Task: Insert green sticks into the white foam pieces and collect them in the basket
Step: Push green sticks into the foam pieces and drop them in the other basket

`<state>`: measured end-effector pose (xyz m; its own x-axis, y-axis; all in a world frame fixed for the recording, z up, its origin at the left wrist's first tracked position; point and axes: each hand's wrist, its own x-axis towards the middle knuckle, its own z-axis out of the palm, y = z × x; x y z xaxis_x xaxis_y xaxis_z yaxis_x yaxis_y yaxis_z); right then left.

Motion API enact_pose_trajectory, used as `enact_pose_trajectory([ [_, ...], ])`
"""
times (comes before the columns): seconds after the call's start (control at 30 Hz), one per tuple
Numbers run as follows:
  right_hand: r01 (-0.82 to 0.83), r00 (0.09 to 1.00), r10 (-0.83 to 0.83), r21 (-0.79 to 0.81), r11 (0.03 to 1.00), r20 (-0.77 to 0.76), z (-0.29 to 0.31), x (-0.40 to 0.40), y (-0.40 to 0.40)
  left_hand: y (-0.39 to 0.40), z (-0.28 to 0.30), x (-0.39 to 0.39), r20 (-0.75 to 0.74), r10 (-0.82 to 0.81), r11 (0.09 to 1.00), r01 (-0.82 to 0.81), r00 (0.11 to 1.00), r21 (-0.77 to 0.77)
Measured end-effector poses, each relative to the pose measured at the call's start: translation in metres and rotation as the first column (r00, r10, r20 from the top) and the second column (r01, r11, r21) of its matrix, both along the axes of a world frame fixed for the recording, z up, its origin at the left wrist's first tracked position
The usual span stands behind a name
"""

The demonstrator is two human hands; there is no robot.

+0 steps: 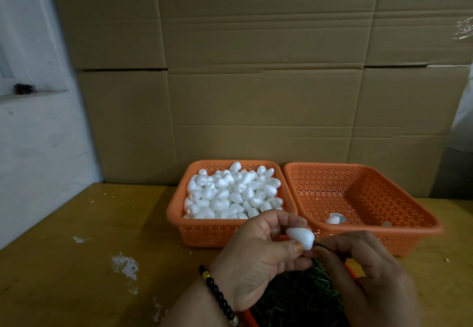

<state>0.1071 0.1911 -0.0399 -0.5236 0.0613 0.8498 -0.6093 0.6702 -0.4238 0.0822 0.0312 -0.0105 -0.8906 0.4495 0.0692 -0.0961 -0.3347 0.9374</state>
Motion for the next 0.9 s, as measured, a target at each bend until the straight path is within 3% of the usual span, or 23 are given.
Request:
enact_pose_trajectory([
  [0.67,0.016,1.0,-0.017,0.01,1.0,0.027,-0.0012,0.0004,0.0023,0.0014,0.0022,0.0017,0.019,0.004,1.0,-0.005,1.0,0.009],
  [0.9,-0.01,0.996,0.01,0.001,1.0,0.087,0.0011,0.0026,0.001,-0.0015,0.0047,0.0007,0.084,-0.031,0.993,0.021,0.996,0.113],
])
